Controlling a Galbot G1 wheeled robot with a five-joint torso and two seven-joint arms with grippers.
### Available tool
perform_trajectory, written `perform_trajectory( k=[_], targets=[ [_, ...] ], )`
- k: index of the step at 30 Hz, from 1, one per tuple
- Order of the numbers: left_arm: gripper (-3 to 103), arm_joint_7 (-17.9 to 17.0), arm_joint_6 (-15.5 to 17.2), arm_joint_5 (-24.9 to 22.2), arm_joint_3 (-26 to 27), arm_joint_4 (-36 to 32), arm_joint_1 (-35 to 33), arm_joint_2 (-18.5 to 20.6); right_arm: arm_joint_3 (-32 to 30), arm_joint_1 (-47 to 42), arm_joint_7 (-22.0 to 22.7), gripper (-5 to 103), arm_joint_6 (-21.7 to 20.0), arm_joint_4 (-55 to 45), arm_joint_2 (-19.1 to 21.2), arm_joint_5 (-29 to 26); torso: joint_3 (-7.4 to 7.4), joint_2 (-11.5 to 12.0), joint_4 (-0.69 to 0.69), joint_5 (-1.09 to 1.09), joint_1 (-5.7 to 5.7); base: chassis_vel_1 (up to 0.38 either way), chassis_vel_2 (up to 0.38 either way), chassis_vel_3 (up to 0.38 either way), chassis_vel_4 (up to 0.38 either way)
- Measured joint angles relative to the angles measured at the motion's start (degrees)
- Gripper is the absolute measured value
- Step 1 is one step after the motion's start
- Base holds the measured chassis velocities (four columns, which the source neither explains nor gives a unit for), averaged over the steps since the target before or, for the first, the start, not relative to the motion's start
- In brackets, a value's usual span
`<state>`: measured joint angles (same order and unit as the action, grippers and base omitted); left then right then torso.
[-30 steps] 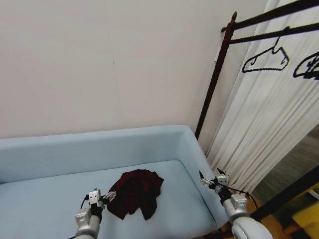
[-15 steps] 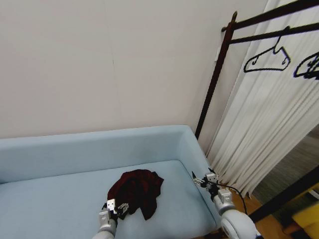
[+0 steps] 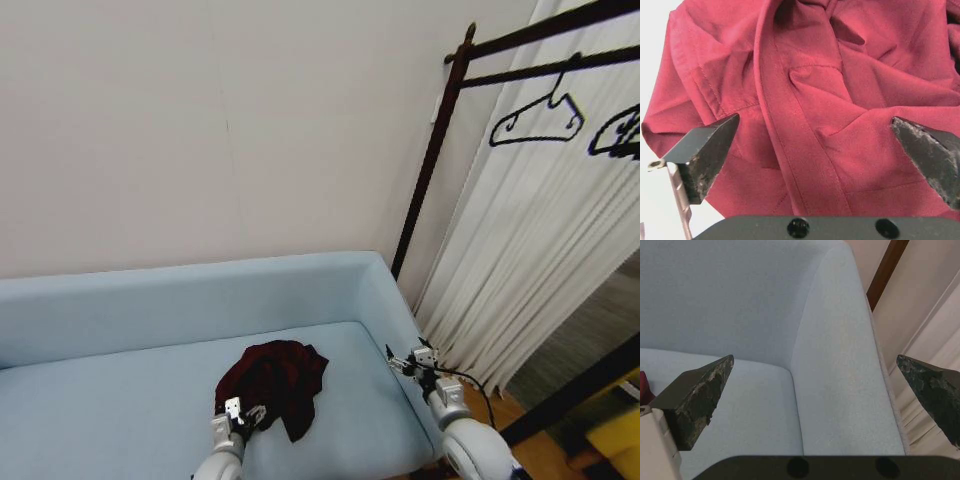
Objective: Pick up the clothes from the sofa and hang them on the clothes hanger.
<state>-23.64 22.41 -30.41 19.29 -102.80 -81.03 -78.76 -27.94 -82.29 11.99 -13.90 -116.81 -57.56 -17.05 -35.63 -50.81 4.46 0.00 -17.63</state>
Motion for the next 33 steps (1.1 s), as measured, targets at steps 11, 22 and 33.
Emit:
perform_trajectory(
  k=[11,22,33],
  targets=[
    [90,-0.6,0.0,0.0,0.0,-0.2,0.4,-0.2,-0.2,-0.8,0.5,100,-0.1,-0.9,0.0,0.0,0.00,0.0,0.00,0.00,0.00,0.000,0.000,0.000,0.000],
    [100,-5.1,-2.1,1.1,1.9,-4.9,-4.0,-2.1,-0.1,-1.9,0.6,100,-0.1,-1.3,0.2,0.5,0.00,0.0,0.00,0.00,0.01,0.000,0.000,0.000,0.000],
    [103,-6.4,-2.8,-2.2,2.9,-0.6,-2.1,-3.2,2.3,-1.0,1.5,100,-0.2,-0.6,0.6,0.6,0.00,0.0,0.00,0.00,0.00,0.000,0.000,0.000,0.000]
  ],
)
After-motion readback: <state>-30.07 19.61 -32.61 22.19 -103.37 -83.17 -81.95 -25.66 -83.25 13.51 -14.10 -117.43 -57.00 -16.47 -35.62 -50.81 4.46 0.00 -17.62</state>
